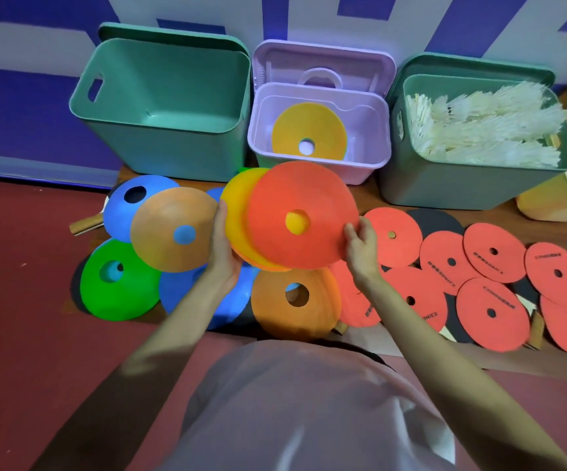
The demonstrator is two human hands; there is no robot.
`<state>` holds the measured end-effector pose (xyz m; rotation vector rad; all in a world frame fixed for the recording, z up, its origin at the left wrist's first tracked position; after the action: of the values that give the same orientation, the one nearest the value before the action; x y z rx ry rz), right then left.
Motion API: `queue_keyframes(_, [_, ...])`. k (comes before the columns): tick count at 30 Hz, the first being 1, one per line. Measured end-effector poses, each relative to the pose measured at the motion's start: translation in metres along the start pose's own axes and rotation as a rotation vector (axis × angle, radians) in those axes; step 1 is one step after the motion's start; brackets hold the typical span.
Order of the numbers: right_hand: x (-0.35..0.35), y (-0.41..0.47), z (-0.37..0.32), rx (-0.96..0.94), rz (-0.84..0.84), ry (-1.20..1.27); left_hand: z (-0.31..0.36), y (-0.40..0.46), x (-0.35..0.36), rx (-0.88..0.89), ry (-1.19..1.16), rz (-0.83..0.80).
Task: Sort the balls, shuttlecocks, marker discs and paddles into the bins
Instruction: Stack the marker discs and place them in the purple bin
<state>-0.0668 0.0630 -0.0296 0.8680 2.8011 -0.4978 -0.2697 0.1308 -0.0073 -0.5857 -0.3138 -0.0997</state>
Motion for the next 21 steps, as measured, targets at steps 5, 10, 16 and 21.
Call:
queue_keyframes(5, [0.009,-0.004,-0.005,-0.182,-0.132,-0.396,-0.007,-0.002,0.005,-0.044,-0.014,-0.076])
queue_keyframes(10, [0.023,0.001,-0.003,-0.243,-0.243,-0.461,-0.014,-0.006,-0.003,-0.097,-0.091,-0.042])
queue_keyframes(16, [0.040,0.014,-0.007,-0.276,-0.234,-0.448,-0.012,-0.004,-0.018,-0.053,-0.232,0.083])
queue_keyframes(21, [0.051,0.054,-0.016,-0.102,-0.093,-0.401,-0.007,-0.003,-0.031,0.061,-0.244,0.161])
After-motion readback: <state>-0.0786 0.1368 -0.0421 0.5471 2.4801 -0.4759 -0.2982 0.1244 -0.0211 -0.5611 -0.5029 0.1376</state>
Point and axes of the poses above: each hand's wrist, its own y-axis towards the middle knuckle, its own x-axis out of the palm, z = x × y, the point moved 1 cm from there along y, towards the middle knuckle, and after that the axes turned 2 degrees about -z, right-handed, at the moved point
